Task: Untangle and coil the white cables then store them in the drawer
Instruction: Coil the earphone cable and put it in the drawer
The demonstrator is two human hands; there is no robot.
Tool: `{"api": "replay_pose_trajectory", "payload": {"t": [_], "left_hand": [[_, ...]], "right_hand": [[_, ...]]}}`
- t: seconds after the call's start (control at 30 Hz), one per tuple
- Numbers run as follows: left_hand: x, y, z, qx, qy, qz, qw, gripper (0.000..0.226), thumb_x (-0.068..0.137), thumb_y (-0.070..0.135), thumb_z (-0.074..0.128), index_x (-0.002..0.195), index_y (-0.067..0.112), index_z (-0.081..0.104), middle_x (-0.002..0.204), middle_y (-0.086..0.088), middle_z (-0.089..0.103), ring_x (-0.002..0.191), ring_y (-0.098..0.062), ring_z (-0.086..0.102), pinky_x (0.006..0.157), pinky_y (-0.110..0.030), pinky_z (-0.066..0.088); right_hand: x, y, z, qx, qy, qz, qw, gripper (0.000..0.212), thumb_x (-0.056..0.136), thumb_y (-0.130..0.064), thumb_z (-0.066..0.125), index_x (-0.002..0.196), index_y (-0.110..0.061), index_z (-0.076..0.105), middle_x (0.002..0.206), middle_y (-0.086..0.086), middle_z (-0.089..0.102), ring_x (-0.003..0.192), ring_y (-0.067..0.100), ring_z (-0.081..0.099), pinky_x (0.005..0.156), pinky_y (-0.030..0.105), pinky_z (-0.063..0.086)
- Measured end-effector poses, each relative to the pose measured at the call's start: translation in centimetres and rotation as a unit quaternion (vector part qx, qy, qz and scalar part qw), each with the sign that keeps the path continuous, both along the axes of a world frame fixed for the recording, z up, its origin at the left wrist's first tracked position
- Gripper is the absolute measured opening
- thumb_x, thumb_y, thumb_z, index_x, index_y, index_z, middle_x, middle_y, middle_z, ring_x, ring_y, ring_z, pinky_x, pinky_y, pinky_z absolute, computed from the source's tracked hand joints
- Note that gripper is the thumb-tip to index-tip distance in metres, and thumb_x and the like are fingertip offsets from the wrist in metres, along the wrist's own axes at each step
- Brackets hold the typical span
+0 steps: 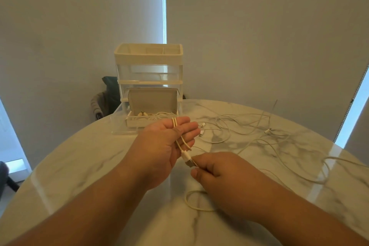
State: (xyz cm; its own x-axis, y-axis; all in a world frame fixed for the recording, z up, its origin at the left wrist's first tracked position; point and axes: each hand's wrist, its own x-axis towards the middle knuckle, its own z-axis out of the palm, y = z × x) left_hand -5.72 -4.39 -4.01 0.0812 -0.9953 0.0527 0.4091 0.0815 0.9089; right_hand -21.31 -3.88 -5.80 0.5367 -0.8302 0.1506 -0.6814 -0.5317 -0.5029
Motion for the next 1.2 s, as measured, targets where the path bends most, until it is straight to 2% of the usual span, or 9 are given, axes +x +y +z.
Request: {"api": "replay_pose_trajectory", "payload": {"t": [0.2,0.3,0.43,0.5,0.6,0.8,0.97,1.1,1.2], "left_hand": [[0.3,0.0,-0.9,-0.068,-0.217,0.035,0.973,0.039,0.099,0.001,0.045,0.134,0.017,0.054,0.117,0.005,0.070,0.100,-0.005,0.070,0.083,-0.020,0.056],[0.3,0.4,-1.2,-0.119,-0.364,0.009,0.924,0.042,0.102,0.008,0.045,0.137,0.028,0.051,0.121,0.015,0.066,0.102,0.008,0.064,0.073,-0.010,0.051],[0.1,0.7,-1.5,-0.153,-0.515,-0.023,0.843,0.043,0.104,0.017,0.042,0.141,0.037,0.048,0.133,0.023,0.056,0.109,0.021,0.050,0.085,-0.005,0.044],[0.2,0.8,-1.3,-0.142,-0.527,-0.051,0.836,0.042,0.103,0.019,0.040,0.139,0.038,0.049,0.136,0.021,0.054,0.107,0.016,0.051,0.081,-0.009,0.045],[0.5,1.1,-0.7,-0.143,-0.471,-0.120,0.862,0.037,0.094,0.020,0.041,0.121,0.036,0.061,0.111,0.012,0.065,0.092,0.004,0.058,0.075,-0.019,0.051],[0.5,1.2,-0.6,-0.130,-0.551,-0.154,0.810,0.025,0.092,0.010,0.043,0.095,0.031,0.057,0.086,0.014,0.059,0.075,0.003,0.051,0.074,-0.026,0.048],[0.2,1.4,-0.4,-0.110,-0.593,-0.155,0.782,0.016,0.091,0.020,0.042,0.094,0.030,0.054,0.092,0.008,0.061,0.085,-0.012,0.057,0.081,-0.041,0.053],[-0.2,1.4,-0.8,-0.095,-0.616,-0.158,0.765,0.012,0.092,0.017,0.043,0.089,0.021,0.054,0.088,0.002,0.058,0.081,-0.017,0.056,0.080,-0.045,0.052],[-0.4,1.3,-0.9,-0.099,-0.621,-0.137,0.766,0.020,0.096,0.020,0.039,0.084,0.026,0.054,0.083,0.006,0.055,0.076,-0.010,0.051,0.076,-0.035,0.048]], "right_hand": [[-0.4,-0.3,-0.1,0.002,-0.019,-0.029,0.999,0.021,0.101,-0.033,0.048,0.104,-0.030,0.069,0.090,-0.009,0.069,0.082,0.006,0.061,0.079,0.031,0.052],[-0.6,-0.4,0.3,-0.010,-0.067,-0.052,0.996,0.019,0.099,-0.035,0.054,0.103,-0.038,0.072,0.088,-0.022,0.070,0.081,-0.003,0.061,0.073,0.017,0.049],[-0.6,-0.4,0.4,-0.028,-0.111,-0.053,0.992,0.021,0.098,-0.025,0.058,0.085,-0.033,0.072,0.073,-0.032,0.064,0.078,-0.011,0.058,0.064,0.008,0.040],[-0.5,-0.2,0.5,-0.036,-0.117,-0.052,0.991,0.024,0.097,-0.024,0.058,0.078,-0.035,0.068,0.072,-0.025,0.065,0.078,-0.008,0.058,0.064,0.010,0.041],[-0.4,0.0,0.8,-0.060,-0.121,-0.056,0.989,0.026,0.096,-0.023,0.056,0.072,-0.031,0.064,0.073,-0.011,0.065,0.073,0.002,0.058,0.061,0.017,0.043],[-0.4,0.0,0.7,-0.080,-0.094,-0.048,0.991,0.031,0.093,-0.022,0.058,0.063,-0.032,0.059,0.068,-0.005,0.063,0.067,0.009,0.058,0.062,0.023,0.044],[-0.3,0.2,0.9,-0.059,-0.077,-0.061,0.993,0.027,0.090,-0.022,0.058,0.064,-0.024,0.065,0.060,-0.010,0.063,0.058,0.005,0.056,0.054,0.019,0.042],[-0.6,0.1,1.1,0.027,-0.132,-0.118,0.984,0.018,0.086,-0.023,0.067,0.068,-0.019,0.066,0.055,-0.001,0.068,0.043,0.006,0.056,0.043,0.021,0.043],[-1.5,-0.5,1.4,0.144,-0.223,-0.136,0.955,0.016,0.085,-0.021,0.075,0.077,-0.011,0.065,0.056,0.008,0.066,0.045,0.014,0.058,0.049,0.026,0.053]]}}
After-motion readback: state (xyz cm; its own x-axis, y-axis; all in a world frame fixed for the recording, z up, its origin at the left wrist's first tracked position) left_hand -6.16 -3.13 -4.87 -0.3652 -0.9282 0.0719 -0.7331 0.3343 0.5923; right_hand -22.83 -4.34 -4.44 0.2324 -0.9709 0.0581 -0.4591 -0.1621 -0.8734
